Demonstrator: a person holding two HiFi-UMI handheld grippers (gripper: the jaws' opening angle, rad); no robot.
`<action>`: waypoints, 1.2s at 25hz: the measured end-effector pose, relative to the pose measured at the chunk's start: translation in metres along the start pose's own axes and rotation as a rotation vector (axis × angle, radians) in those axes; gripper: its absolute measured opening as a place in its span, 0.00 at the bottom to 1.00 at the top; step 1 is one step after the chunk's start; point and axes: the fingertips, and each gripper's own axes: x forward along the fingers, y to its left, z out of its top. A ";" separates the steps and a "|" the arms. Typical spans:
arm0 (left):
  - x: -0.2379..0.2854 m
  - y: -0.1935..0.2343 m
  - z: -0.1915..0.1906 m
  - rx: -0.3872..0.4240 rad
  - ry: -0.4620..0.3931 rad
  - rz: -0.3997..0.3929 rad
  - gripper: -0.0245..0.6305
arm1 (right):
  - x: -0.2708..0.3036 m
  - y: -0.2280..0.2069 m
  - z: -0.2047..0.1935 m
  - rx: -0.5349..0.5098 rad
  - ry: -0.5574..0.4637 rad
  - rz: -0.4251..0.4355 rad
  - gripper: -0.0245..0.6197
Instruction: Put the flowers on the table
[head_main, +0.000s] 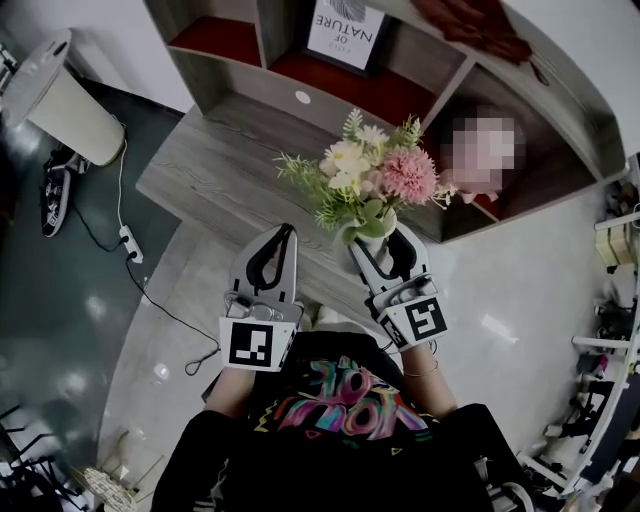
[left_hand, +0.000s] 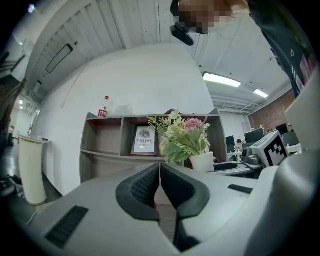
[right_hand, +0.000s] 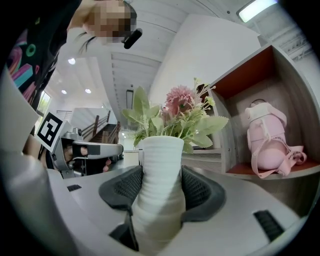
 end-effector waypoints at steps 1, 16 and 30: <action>0.001 0.002 0.000 0.000 0.002 -0.007 0.08 | 0.002 0.000 0.001 0.001 -0.004 -0.007 0.44; 0.010 0.010 -0.026 -0.029 0.050 -0.019 0.08 | 0.017 -0.003 -0.017 -0.009 0.010 -0.001 0.44; 0.016 0.016 -0.089 -0.055 0.126 0.013 0.08 | 0.039 -0.019 -0.073 0.020 0.018 0.001 0.44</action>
